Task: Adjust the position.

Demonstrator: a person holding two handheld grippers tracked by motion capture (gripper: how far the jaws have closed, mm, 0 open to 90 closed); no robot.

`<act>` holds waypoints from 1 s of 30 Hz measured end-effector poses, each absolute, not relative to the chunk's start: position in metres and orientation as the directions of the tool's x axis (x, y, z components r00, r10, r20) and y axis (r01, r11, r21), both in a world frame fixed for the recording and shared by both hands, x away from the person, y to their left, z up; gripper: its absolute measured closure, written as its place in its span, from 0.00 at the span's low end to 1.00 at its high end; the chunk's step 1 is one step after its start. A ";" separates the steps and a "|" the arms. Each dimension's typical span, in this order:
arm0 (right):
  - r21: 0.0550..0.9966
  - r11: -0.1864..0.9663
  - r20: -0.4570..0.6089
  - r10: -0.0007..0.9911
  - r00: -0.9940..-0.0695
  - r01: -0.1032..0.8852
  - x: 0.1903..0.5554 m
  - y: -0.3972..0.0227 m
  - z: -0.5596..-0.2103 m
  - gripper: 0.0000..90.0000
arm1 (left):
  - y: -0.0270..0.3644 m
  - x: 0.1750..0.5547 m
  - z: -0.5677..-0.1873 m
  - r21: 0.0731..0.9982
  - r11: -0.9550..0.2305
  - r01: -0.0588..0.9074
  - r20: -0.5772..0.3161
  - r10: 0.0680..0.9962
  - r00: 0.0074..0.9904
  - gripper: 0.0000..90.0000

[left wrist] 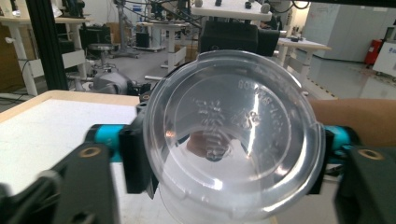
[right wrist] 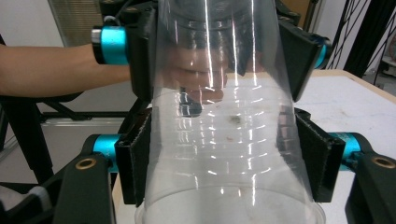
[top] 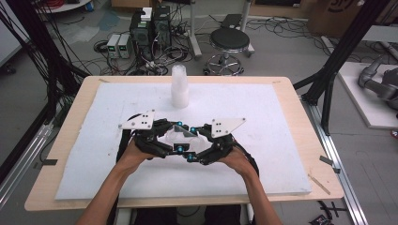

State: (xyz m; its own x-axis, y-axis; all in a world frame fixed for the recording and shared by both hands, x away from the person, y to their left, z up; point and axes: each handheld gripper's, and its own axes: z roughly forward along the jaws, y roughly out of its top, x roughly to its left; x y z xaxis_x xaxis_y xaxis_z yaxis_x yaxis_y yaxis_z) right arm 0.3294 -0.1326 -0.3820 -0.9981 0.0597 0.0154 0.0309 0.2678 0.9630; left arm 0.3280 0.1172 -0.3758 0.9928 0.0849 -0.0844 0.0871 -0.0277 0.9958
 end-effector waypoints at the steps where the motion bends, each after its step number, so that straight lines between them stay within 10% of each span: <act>1: 0.963 0.268 0.016 0.061 -0.998 0.032 0.329 -0.133 -0.382 0.35 | 0.117 0.328 -0.376 0.995 -0.025 0.096 -0.092 0.109 0.990 0.09; 11: 0.956 0.292 0.021 0.070 -0.997 0.040 0.329 -0.135 -0.382 0.36 | 0.127 0.326 -0.373 0.993 -0.056 0.106 -0.097 0.145 0.985 0.02; 30: 0.711 0.698 0.037 0.092 -0.995 0.091 0.328 -0.133 -0.370 0.38 | 0.110 0.330 -0.351 0.685 -0.717 0.127 -0.055 0.122 0.991 0.02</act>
State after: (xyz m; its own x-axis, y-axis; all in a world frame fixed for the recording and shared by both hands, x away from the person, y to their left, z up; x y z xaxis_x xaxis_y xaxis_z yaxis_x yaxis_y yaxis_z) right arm 0.3282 -0.1331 -0.3696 -0.9951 0.0915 0.0370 0.0906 0.6977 0.7106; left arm 0.3301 0.1101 -0.3514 0.9910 0.1223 -0.0554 0.1268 -0.7171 0.6854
